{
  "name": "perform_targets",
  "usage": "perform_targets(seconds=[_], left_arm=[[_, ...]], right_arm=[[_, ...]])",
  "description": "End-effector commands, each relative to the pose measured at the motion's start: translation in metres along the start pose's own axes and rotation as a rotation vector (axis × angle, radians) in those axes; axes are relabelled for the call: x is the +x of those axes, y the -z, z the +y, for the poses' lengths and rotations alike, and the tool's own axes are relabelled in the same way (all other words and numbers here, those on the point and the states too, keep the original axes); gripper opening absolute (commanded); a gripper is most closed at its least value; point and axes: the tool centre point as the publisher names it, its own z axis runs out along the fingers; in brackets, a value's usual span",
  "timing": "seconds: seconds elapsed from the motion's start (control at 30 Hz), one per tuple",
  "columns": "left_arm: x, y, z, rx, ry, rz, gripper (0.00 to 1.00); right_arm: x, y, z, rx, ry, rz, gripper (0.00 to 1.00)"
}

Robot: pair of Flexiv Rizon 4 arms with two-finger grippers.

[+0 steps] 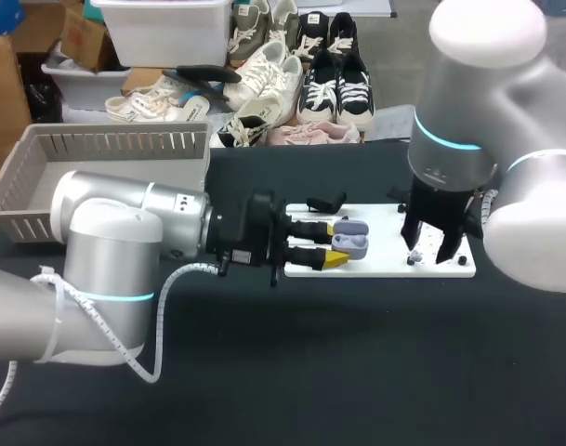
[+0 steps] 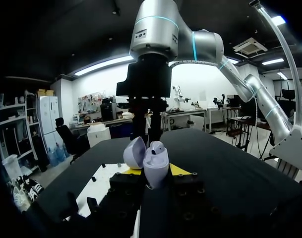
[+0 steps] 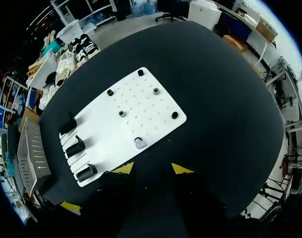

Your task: Pick up each earbud case from the left stands, insert the matching earbuds, close the lid, and place the case in the box.

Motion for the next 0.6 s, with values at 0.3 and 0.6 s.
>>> perform_targets(seconds=[0.3,0.6], left_arm=[[-0.001,-0.002,-0.004,-0.007,-0.005,-0.001,0.0],[-0.001,-0.002,-0.004,-0.007,-0.005,-0.001,0.0]], right_arm=[[-0.002,-0.013,0.007,-0.009,-0.006,0.005,0.4],[-0.003,-0.02,0.007,-0.032,0.001,-0.024,0.39]])
